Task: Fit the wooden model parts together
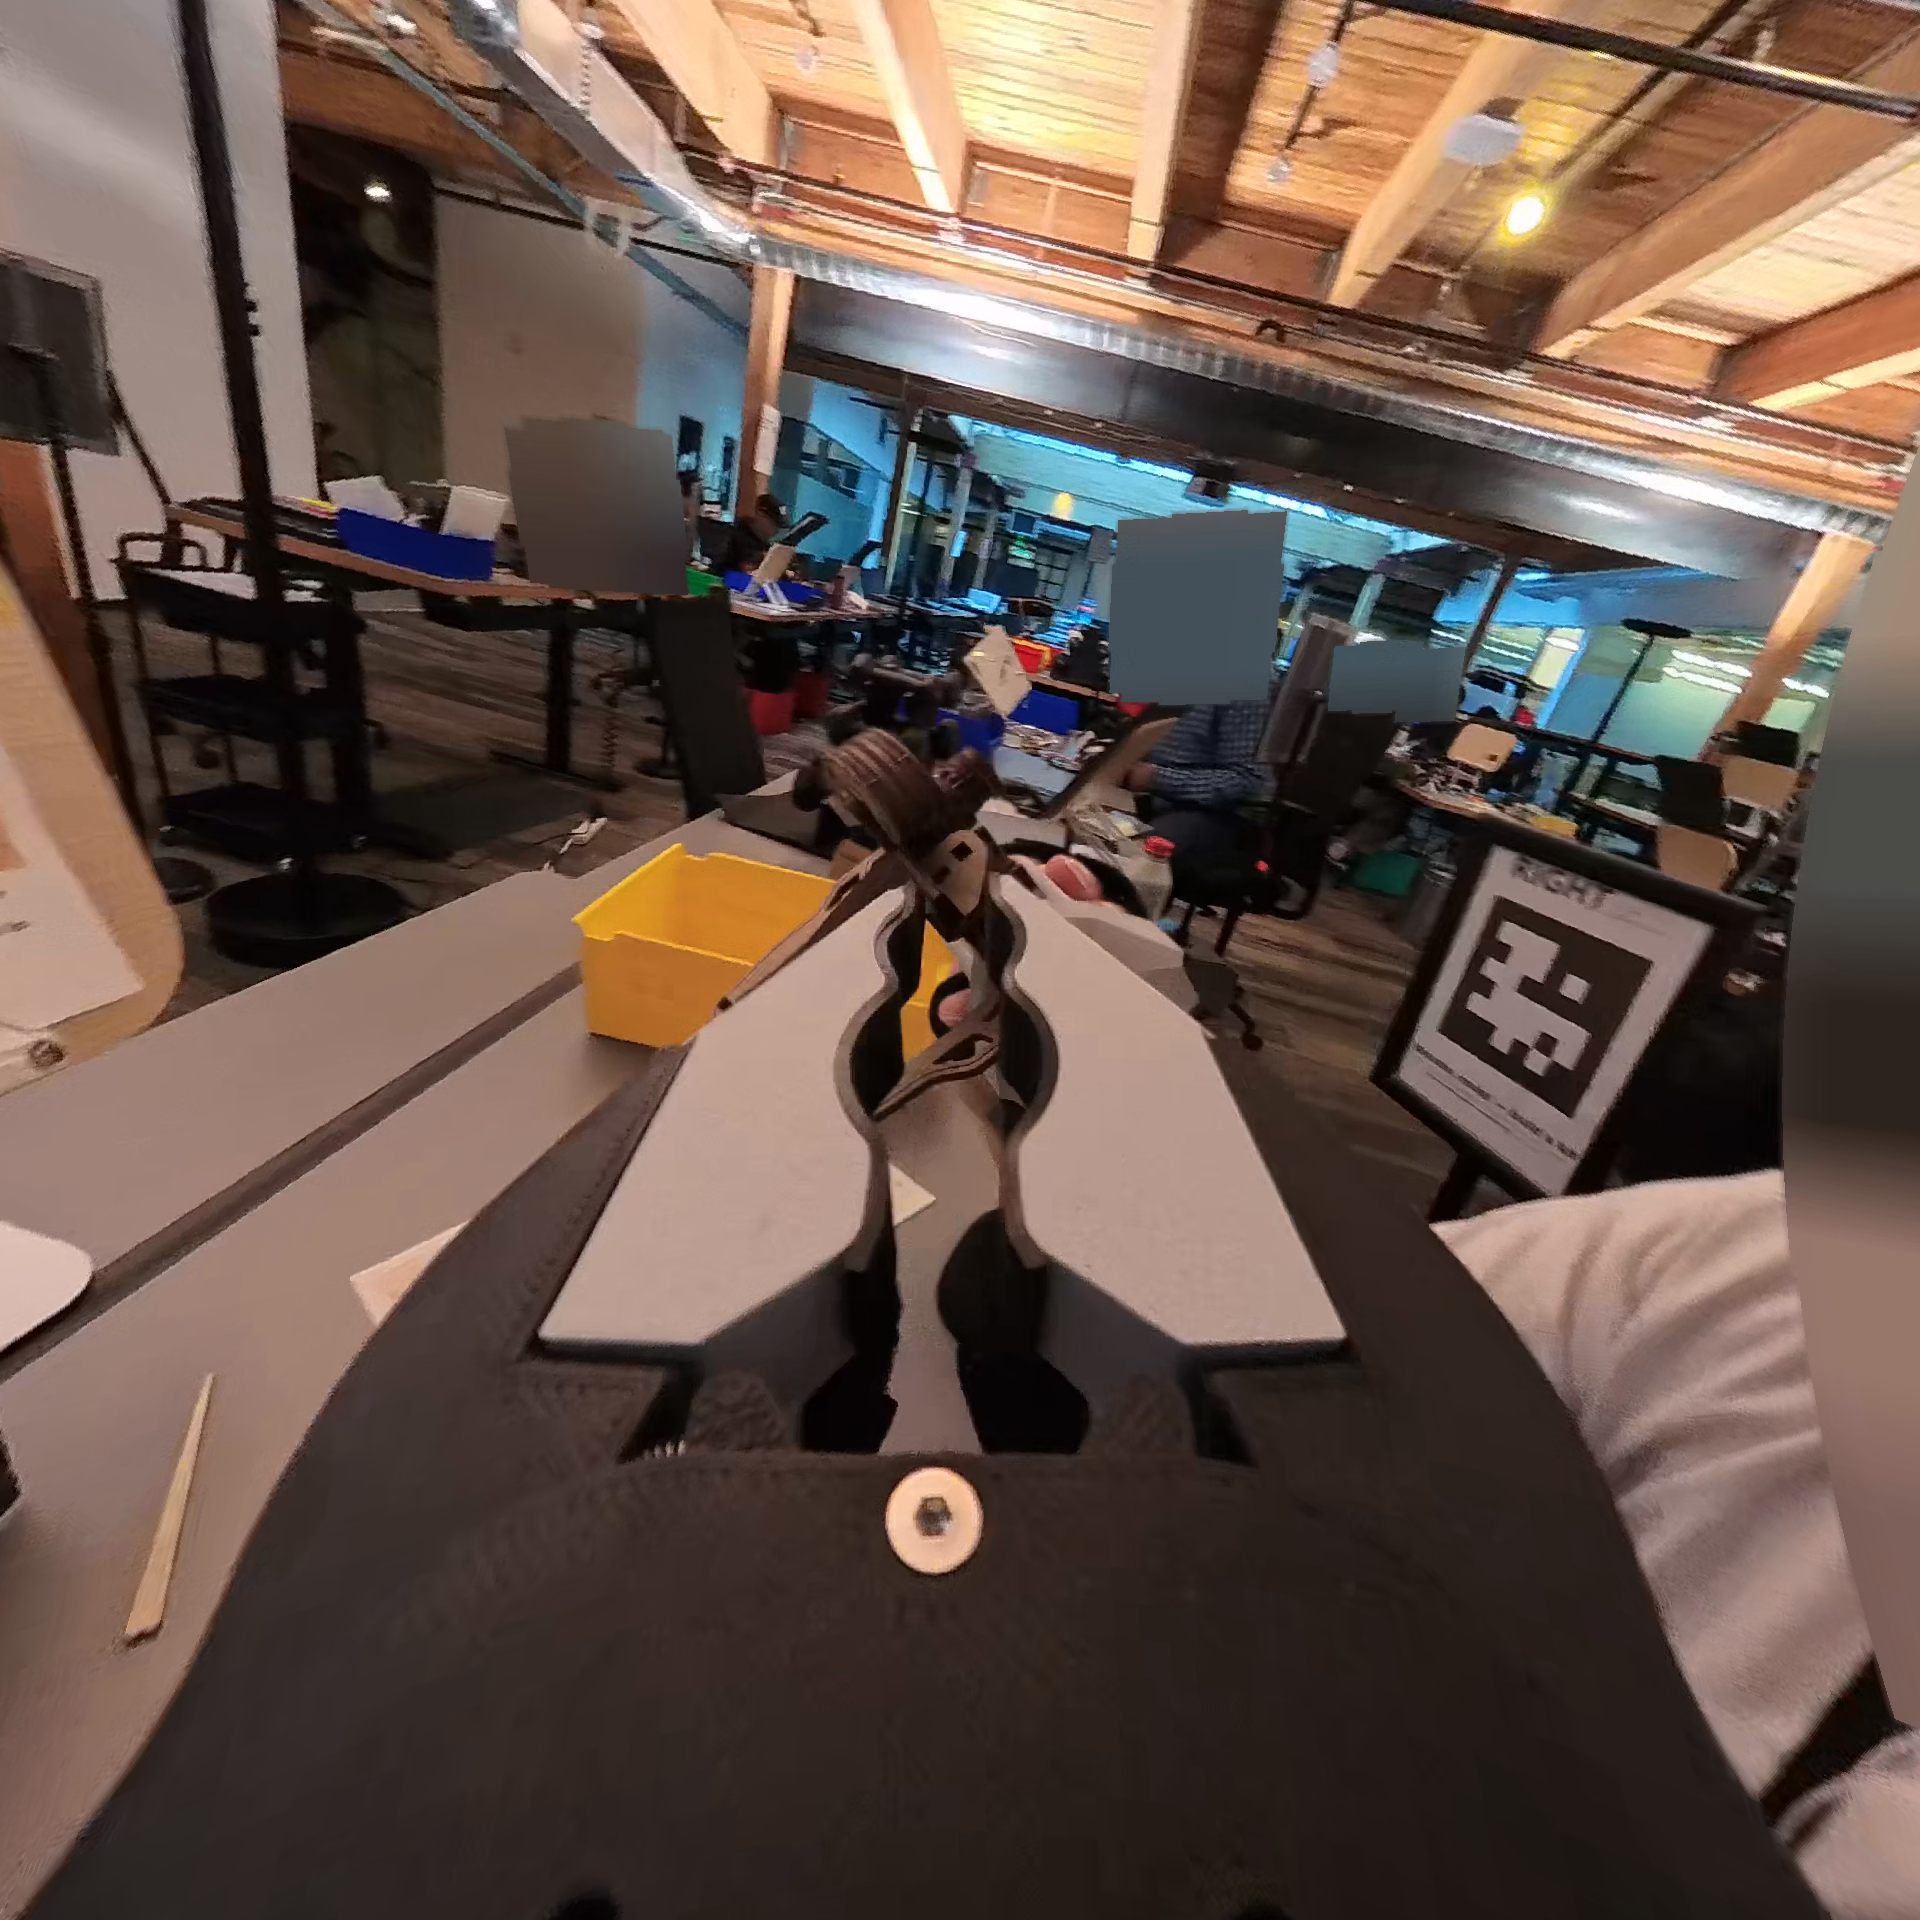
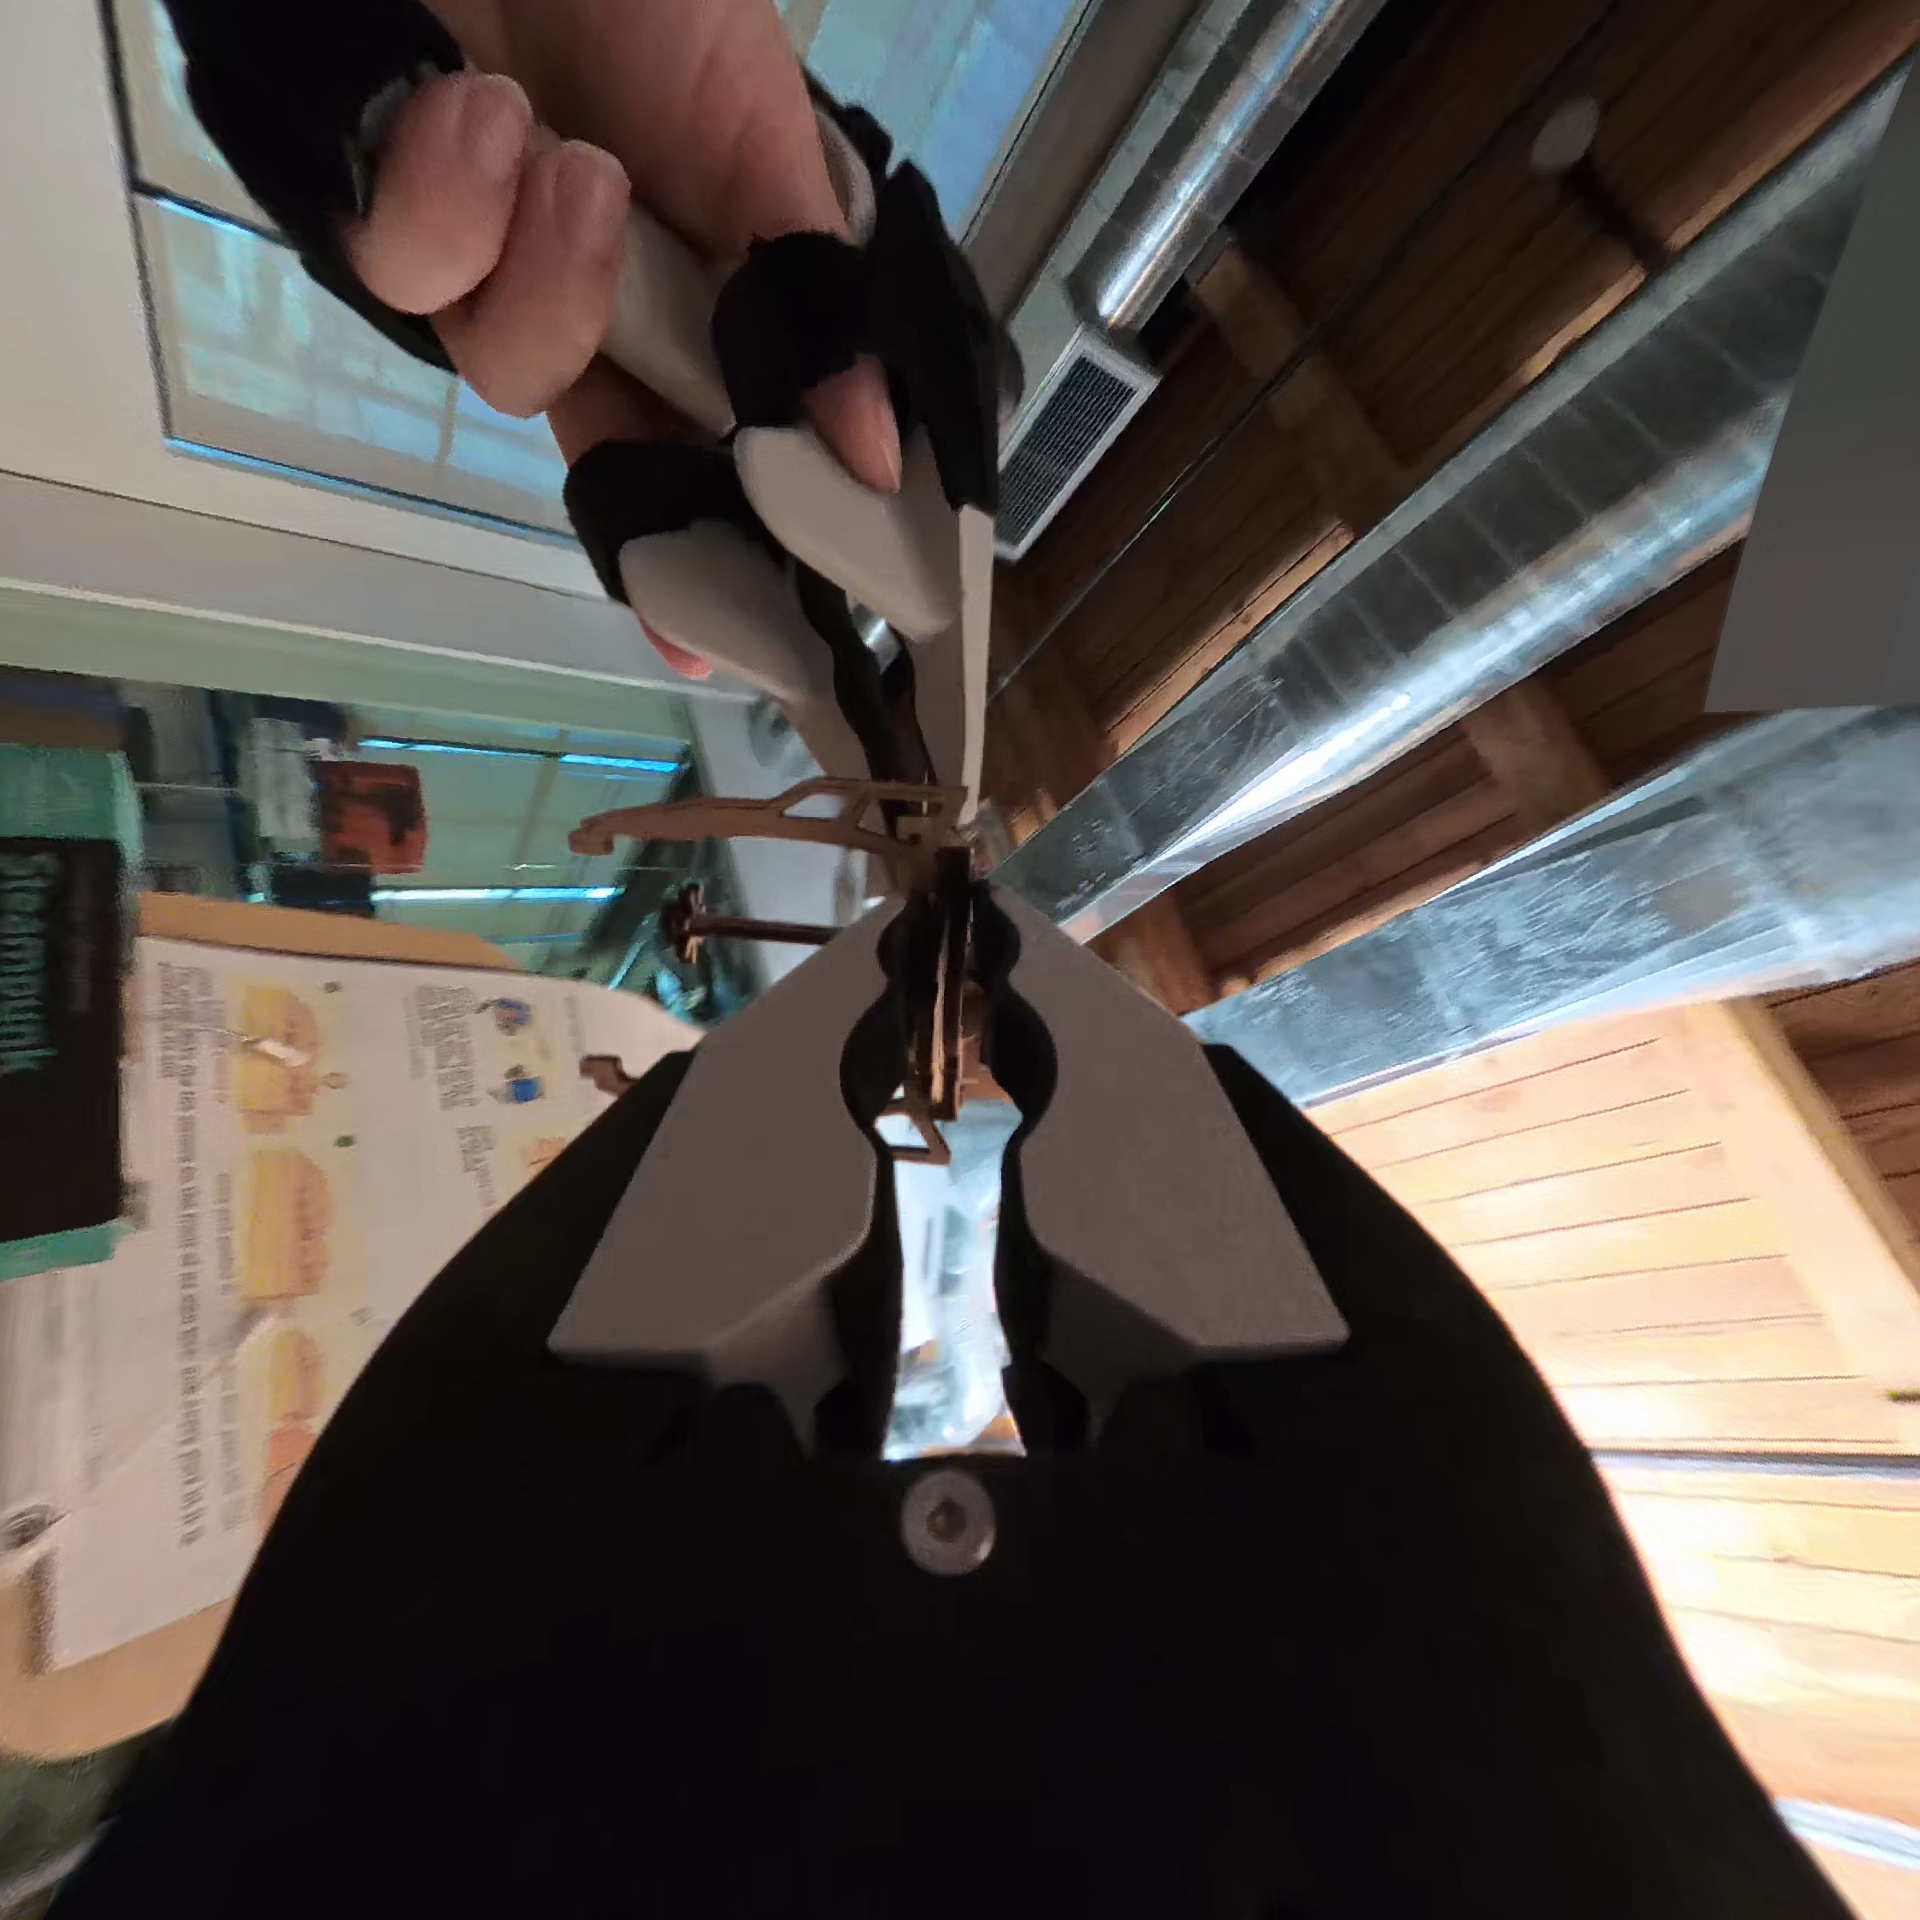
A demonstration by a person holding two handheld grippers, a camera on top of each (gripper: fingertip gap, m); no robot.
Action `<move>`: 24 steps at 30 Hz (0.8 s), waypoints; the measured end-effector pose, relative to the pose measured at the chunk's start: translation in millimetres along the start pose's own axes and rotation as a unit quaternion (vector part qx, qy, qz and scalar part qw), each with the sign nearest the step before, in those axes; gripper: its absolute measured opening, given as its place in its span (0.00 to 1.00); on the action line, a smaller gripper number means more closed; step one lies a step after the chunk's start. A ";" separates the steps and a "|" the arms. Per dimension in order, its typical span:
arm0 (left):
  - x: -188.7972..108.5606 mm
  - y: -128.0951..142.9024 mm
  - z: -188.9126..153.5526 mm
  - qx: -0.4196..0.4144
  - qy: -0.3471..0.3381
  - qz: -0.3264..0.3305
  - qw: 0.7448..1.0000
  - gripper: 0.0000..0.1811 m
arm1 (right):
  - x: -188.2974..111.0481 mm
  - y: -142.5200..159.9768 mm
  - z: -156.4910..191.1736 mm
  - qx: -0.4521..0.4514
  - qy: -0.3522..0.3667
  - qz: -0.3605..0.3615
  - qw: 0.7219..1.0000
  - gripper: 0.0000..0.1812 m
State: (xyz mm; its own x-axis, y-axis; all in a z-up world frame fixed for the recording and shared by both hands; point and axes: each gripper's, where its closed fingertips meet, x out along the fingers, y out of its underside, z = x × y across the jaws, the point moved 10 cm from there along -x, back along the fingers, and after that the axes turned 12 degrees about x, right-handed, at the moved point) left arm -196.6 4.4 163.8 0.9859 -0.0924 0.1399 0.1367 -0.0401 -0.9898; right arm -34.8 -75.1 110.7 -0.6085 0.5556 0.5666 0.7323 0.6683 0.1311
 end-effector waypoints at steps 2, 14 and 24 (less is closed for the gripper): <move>2.8 10.5 15.7 -0.020 -0.007 -0.006 1.000 0.05 | 0.1 9.6 9.2 0.023 -0.009 0.014 1.000 0.06; -36.1 69.3 51.5 0.037 -0.096 -0.072 0.992 0.04 | -35.6 28.9 43.9 0.400 -0.065 0.142 0.903 0.15; 12.8 95.6 31.2 0.302 -0.376 0.248 0.841 0.04 | -72.7 78.7 104.7 0.904 -0.046 0.227 0.359 0.33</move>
State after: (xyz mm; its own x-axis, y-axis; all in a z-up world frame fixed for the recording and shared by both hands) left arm -167.9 30.4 70.2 0.6884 0.7144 -0.1256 -0.5079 0.3512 -0.7866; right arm 35.1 -11.1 -5.3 -0.6201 0.7689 0.1557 -0.5836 -0.3195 -0.7466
